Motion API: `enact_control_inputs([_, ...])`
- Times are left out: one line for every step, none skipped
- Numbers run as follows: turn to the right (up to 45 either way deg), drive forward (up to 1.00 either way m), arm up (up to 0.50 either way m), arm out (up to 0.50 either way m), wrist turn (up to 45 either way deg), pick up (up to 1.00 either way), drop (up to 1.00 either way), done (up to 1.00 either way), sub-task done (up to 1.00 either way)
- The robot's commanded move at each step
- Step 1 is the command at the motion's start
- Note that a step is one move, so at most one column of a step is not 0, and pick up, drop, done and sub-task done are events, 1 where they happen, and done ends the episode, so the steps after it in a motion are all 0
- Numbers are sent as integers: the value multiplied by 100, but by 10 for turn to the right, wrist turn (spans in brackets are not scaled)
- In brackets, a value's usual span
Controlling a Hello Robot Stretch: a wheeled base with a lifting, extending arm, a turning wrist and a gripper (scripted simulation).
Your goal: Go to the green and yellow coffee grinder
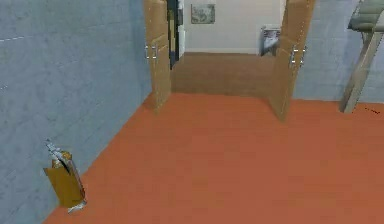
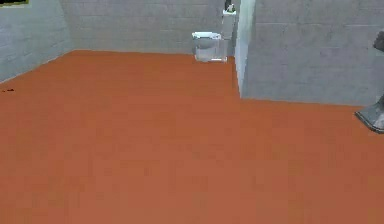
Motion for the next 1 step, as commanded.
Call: enact_control_inputs([0,100,0,0,0,0,0,0,0])
